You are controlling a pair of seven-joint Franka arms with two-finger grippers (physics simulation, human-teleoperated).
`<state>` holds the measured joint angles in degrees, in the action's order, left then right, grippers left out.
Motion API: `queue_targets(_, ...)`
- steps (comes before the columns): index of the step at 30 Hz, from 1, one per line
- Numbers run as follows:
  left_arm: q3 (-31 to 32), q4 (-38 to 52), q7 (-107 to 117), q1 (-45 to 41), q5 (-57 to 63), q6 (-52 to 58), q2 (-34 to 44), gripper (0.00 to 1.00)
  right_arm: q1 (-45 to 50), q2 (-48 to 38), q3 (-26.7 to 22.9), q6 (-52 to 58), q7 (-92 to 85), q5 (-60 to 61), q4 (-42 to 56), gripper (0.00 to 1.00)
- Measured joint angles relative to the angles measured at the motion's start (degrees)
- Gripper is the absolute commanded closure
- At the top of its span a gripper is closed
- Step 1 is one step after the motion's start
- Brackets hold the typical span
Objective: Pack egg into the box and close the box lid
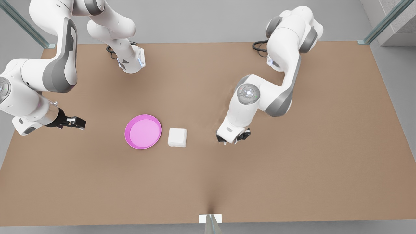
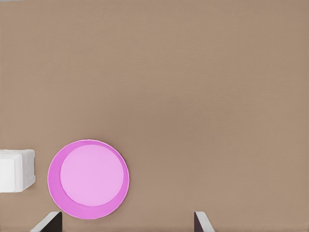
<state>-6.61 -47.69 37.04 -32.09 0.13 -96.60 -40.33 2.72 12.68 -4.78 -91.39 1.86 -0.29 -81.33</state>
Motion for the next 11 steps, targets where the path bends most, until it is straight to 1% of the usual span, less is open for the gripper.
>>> queue_targets(2, -6.57, -3.37, -3.57, 3.22, -0.78, 6.22, 4.48, 0.00, 0.01, 0.04, -0.03, 0.00, -0.01, 0.01, 0.00, 0.00)
queue_targets(4, -10.51, -4.48, -6.76, 6.62, -3.16, 10.55, 6.42, 0.00, -0.04, 0.11, -0.03, 0.00, -0.02, 0.01, 0.00, 0.00)
queue_targets(5, -7.91, -9.11, -8.26, 10.55, -3.65, 11.48, 9.94, 0.00, -0.06, 0.12, -0.04, 0.00, -0.02, 0.01, 0.00, 0.00)
queue_targets(6, 1.65, -18.10, -9.72, 19.19, -1.42, 11.33, 16.41, 0.00, -0.08, 0.12, -0.04, 0.00, -0.03, 0.02, 0.00, 0.00)
queue_targets(7, 8.22, -26.04, -11.12, 25.52, 0.57, 11.09, 22.77, 0.00, -0.08, 0.13, -0.04, -0.01, -0.03, 0.02, 0.00, 0.00)
queue_targets(8, 11.64, -30.62, -12.46, 28.62, 2.04, 10.96, 26.91, 0.00, -0.09, 0.15, -0.04, -0.01, -0.03, 0.01, 0.00, 0.00)
queue_targets(9, 13.42, -32.98, -13.73, 29.98, 3.15, 10.90, 29.11, 0.00, -0.07, 0.20, -0.04, -0.01, -0.04, 0.00, 0.00, 0.00)
queue_targets(11, 14.80, -34.82, -16.08, 30.87, 4.63, 10.81, 30.80, 0.00, -0.27, 0.25, -0.08, -0.01, -0.07, 0.01, 0.00, 0.00)
